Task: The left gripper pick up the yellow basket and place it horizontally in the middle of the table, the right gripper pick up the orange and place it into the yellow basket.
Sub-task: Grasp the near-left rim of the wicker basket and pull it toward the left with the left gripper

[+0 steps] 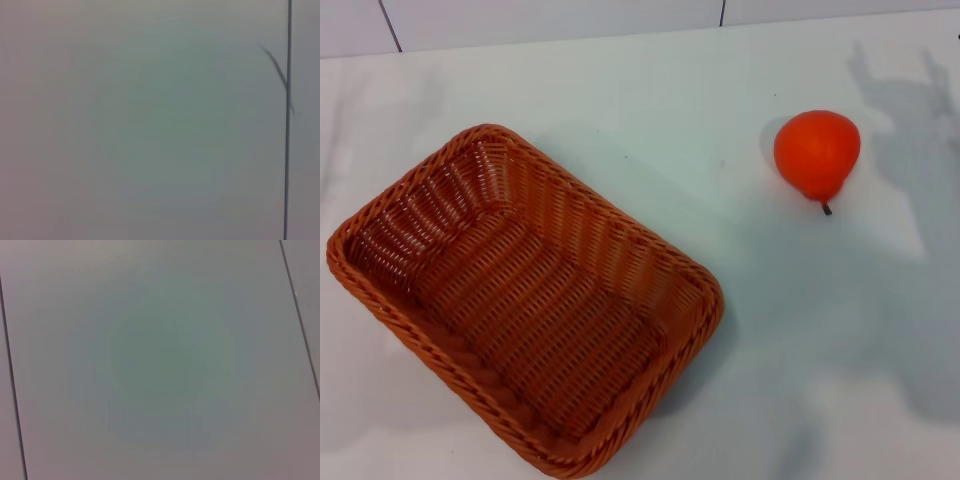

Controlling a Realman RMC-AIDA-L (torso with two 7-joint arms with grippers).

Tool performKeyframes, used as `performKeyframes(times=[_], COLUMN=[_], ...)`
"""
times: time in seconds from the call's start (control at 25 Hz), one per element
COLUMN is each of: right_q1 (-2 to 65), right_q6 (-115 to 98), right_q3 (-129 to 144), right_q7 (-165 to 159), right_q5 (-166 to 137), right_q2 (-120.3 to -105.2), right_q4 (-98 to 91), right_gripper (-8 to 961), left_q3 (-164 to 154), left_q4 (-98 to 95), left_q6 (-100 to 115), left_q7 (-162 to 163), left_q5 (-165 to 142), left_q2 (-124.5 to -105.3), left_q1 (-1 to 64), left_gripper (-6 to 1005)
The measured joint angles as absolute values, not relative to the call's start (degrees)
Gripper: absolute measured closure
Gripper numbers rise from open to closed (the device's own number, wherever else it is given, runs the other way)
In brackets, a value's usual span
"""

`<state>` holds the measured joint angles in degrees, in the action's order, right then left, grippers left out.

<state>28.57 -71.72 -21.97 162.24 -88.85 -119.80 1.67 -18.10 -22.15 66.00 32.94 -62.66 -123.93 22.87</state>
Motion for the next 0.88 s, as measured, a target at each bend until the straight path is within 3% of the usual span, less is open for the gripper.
performKeyframes(times=[0.6, 0.68, 0.88], right_q1=[28.52, 28.48, 28.51], right_q6=[-71.71, -71.71, -71.71], right_q3=[-21.97, -21.97, -21.97], right_q7=[162.24, 162.24, 162.24], right_q5=[-89.09, -89.14, -89.21], right_q2=[-119.80, -119.80, -119.80], right_q4=[1.67, 1.67, 1.67], right_gripper=[10, 10, 11], left_q3=[-19.53, -25.09, -33.34], left_q4=[-24.11, -29.72, -36.59], left_q6=[66.27, 65.98, 67.46], left_q7=[40.32, 56.19, 81.89], left_q5=[-62.85, -64.64, -73.76], left_q2=[-123.74, -122.81, -118.40], left_q1=[22.62, 21.64, 21.81], left_gripper=[122, 123, 126])
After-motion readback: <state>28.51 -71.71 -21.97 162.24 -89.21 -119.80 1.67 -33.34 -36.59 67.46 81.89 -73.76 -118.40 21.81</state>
